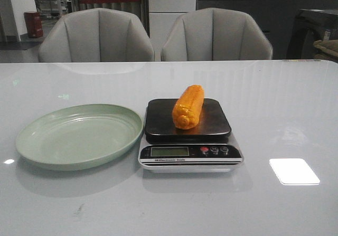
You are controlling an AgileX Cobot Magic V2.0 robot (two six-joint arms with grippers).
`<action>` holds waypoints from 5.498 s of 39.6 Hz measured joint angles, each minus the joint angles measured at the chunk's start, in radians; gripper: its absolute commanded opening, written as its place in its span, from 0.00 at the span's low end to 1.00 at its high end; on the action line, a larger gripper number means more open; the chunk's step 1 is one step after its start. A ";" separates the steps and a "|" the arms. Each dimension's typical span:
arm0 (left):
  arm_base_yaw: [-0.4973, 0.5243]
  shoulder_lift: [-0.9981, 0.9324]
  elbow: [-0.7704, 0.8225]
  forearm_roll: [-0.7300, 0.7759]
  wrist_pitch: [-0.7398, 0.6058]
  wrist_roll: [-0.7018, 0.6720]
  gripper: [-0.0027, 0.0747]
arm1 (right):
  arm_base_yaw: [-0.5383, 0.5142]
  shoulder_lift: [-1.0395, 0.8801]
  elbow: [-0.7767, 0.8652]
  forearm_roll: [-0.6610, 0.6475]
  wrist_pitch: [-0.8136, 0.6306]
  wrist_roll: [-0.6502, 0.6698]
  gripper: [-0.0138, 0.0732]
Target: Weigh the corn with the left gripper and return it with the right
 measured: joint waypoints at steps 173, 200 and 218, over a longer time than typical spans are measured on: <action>0.000 -0.033 0.022 0.023 0.065 0.000 0.18 | 0.758 2.146 -1.792 -0.061 0.591 0.682 0.41; 0.000 -0.033 0.022 0.023 0.066 0.000 0.18 | 0.719 2.180 -1.792 -0.026 0.596 0.713 0.84; 0.000 -0.033 0.022 0.023 0.066 0.000 0.18 | 0.554 1.922 -1.749 -0.026 0.891 0.279 0.84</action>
